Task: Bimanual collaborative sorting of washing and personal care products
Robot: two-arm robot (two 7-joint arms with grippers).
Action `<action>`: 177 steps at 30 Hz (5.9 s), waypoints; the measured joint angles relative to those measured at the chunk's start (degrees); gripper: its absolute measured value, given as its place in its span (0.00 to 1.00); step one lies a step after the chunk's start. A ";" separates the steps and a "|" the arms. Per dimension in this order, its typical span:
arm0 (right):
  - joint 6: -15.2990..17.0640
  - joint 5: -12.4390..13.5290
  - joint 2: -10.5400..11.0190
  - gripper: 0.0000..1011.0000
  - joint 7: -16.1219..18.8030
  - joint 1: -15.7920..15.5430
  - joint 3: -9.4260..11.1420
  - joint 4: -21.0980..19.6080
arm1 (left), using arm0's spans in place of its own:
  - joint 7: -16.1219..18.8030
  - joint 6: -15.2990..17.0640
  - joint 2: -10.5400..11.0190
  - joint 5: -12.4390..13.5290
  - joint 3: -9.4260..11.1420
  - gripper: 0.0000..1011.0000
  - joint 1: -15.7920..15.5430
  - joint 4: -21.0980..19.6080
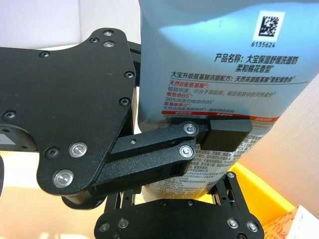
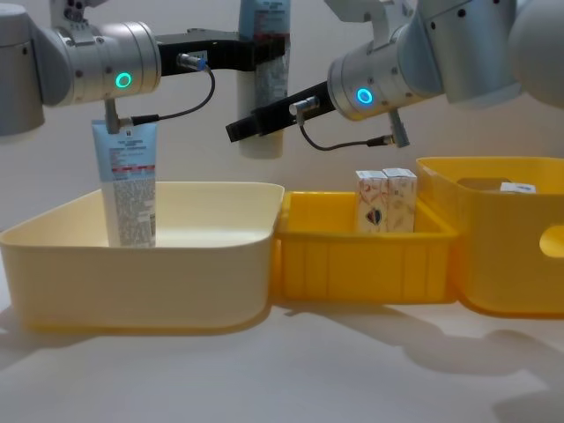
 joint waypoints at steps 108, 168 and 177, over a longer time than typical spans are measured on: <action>10.42 -4.17 8.81 0.65 -7.95 -4.57 4.57 -13.70 | -0.01 -0.03 0.00 0.03 -0.03 0.99 -0.01 0.06; 29.42 -13.02 9.48 0.99 -23.20 0.18 8.64 -11.51 | 0.00 -0.03 0.00 0.03 -0.03 0.99 -0.01 0.06; 29.59 -13.11 9.44 0.99 -23.28 0.28 8.64 -11.36 | 0.00 -0.03 0.00 0.03 -0.03 0.99 -0.01 0.06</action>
